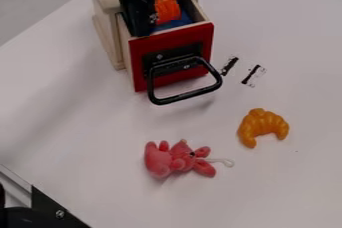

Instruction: Put the carrot in the drawer

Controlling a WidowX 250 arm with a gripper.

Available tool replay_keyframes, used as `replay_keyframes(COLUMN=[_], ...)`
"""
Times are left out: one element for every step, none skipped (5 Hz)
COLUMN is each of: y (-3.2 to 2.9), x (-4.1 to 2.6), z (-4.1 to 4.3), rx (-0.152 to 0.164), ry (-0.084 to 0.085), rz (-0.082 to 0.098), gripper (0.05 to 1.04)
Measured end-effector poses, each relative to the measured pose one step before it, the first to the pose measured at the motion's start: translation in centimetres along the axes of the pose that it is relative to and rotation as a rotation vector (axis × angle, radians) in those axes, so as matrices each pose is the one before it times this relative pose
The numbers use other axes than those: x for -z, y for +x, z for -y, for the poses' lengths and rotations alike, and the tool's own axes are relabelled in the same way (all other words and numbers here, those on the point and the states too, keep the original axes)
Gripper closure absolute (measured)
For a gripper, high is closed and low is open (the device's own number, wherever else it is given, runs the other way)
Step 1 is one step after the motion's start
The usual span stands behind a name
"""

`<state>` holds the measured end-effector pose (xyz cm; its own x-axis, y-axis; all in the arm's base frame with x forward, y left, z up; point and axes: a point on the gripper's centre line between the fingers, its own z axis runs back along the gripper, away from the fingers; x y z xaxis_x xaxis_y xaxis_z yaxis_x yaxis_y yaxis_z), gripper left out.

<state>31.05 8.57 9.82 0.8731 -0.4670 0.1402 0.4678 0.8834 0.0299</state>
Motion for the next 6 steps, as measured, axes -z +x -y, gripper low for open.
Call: replay_keyframes(y=[0.387, 0.688, 0.265, -0.05, -0.105, -0.07], x=[1.908, -0.007, -0.023, -0.017, 0.096, -0.102], z=[-0.568, -0.34, -0.107, 0.201, 0.287, 0.267], rx=[-0.0315, -0.0253, -0.0043, 0.0246, 0.0112, 0.0068], ry=[-0.0052, -0.0141, 0.001, 0.014, 0.0104, 0.0074], rz=[-0.0334, 0.0053, 0.0053, -0.0254, -0.0167, -0.0008], gripper=[0.729, 0.729, 0.692, 0.455, 0.292, 0.161])
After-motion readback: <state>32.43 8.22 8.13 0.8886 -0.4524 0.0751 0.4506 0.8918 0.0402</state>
